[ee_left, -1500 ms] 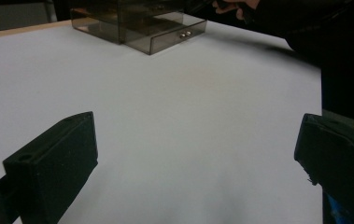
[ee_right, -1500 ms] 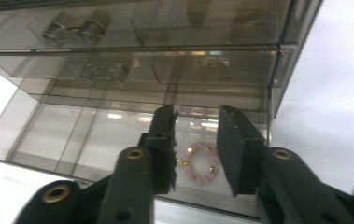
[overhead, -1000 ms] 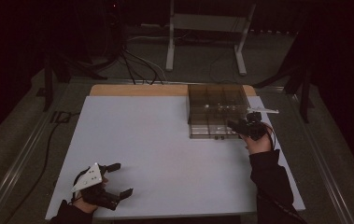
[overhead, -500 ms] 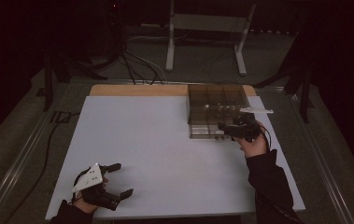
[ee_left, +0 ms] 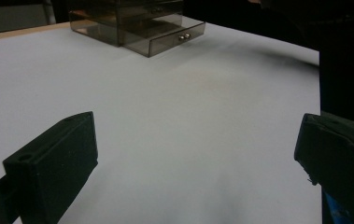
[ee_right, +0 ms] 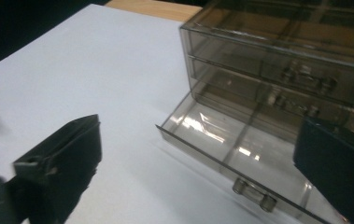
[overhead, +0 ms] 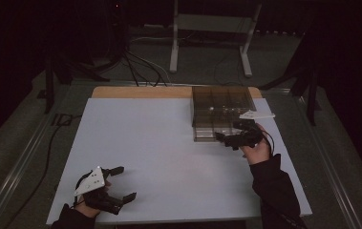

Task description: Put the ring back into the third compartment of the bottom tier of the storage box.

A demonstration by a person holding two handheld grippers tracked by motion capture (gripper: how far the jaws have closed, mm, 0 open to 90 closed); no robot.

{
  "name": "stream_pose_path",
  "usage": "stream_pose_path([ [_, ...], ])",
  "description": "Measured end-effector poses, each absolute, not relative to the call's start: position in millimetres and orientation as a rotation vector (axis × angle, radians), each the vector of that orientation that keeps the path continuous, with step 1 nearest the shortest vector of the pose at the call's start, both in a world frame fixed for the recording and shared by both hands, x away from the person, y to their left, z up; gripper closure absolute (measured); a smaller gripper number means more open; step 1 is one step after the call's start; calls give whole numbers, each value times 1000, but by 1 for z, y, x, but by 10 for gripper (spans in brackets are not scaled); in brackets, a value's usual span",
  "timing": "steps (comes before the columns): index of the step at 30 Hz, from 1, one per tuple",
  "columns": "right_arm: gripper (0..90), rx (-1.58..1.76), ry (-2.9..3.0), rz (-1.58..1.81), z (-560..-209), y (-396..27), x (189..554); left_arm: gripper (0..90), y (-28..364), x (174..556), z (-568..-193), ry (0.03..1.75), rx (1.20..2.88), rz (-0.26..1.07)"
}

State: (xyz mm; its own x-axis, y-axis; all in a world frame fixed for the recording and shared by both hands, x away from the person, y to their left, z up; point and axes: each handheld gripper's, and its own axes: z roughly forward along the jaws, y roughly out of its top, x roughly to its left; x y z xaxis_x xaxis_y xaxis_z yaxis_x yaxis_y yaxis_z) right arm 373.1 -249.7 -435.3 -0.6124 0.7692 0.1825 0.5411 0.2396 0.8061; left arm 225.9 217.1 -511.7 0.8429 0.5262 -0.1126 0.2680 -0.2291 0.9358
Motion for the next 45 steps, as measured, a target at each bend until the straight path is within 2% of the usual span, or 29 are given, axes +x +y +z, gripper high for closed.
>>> stream_pose_path([
  [28,0,967,2388,1417,-431,-210,350,5,218,225,-512,607,1818,268],
  [45,0,872,2442,1437,-452,-207,334,5,218,225,-511,605,1820,270],
])
